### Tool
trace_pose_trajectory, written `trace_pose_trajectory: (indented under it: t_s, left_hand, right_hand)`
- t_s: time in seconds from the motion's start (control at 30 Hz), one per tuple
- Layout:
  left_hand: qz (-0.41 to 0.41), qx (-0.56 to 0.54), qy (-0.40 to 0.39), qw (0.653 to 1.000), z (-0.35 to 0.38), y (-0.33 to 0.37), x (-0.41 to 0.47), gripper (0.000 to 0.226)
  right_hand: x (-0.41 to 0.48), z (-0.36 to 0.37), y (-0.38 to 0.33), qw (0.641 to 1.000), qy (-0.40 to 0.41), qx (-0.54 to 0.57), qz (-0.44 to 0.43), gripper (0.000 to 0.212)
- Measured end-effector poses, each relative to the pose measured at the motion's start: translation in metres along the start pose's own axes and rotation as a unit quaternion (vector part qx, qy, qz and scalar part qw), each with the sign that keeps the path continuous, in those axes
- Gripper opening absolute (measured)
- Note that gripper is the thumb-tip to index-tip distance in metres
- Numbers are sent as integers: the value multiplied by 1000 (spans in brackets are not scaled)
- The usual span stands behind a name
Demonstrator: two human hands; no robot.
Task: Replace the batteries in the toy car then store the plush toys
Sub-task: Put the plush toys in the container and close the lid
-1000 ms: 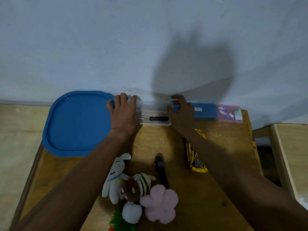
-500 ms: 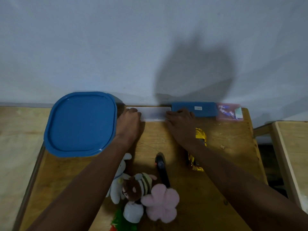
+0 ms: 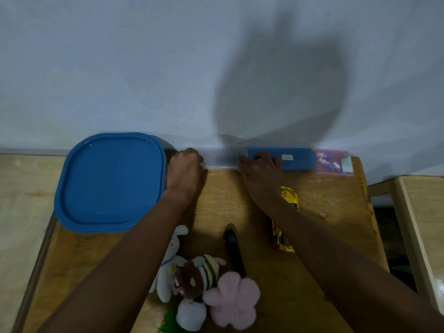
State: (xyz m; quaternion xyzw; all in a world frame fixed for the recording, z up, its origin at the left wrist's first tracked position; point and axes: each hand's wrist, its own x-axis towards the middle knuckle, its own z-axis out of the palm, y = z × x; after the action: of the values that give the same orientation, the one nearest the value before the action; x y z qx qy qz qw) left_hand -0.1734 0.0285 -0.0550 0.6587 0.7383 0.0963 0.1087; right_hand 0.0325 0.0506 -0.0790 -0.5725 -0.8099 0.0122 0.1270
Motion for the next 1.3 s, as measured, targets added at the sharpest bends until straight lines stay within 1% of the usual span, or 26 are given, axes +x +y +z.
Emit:
trace_pose_trajectory:
  t_s: [0.13,0.23,0.33,0.4,0.47,0.57,0.63,0.67,0.73,0.8,0.9,1.0,1.13,1.23,1.3]
  left_hand:
    - [1,0,6,1000,4,0,-1,9]
    - [-7,-3,10,1000,6,0,-1,10]
    - [-21,-17,2,1000,6,2,-1,5]
    - [-15,-19,-27,999,4,4,-5,5]
    - [4,-21,-49,999,0,8,-12,13]
    - [22,-28,-26,999,-11,14,-30,26]
    - [31,-34,-6,999,-19,16,-42,36]
    - [35,-38,4,999,-23,17,-48,37]
    - [42,-38,27,998,-34,16,-60,33]
    - [42,-34,53,997,-45,14,-75,29]
    - [37,-32,90,995,-63,12,-104,29]
    - [17,-29,115,993,-74,9,-138,28]
    - [-15,-31,121,992,-87,5,-188,25]
    - [-49,-32,130,990,-93,-1,-220,21]
    - [-75,-34,131,988,-93,-9,-236,28]
  right_hand:
    - [0,-1,-2,1000,15,4,-11,9]
    - [-2,-1,1,999,11,-14,-29,16]
    - [-4,-3,0,998,-25,-43,-34,27]
    - [-7,-6,-5,996,-63,-66,-24,32]
    - [-11,-11,-11,993,-100,-63,-5,41]
    - [-25,-26,-21,992,-125,-12,28,50]
    - [-38,-39,-29,992,-114,19,42,49]
    - [-45,-47,-35,993,-102,37,53,46]
    - [-58,-62,-47,990,-83,88,76,44]
    - [-70,-76,-59,985,-83,124,89,49]
    - [-88,-86,-73,983,-89,126,98,42]
    - [-109,-92,-82,982,-81,143,93,39]
    - [-139,-96,-89,979,-57,178,83,39]
    - [-158,-99,-101,977,-78,181,85,43]
    - [-167,-98,-111,975,-91,188,79,42]
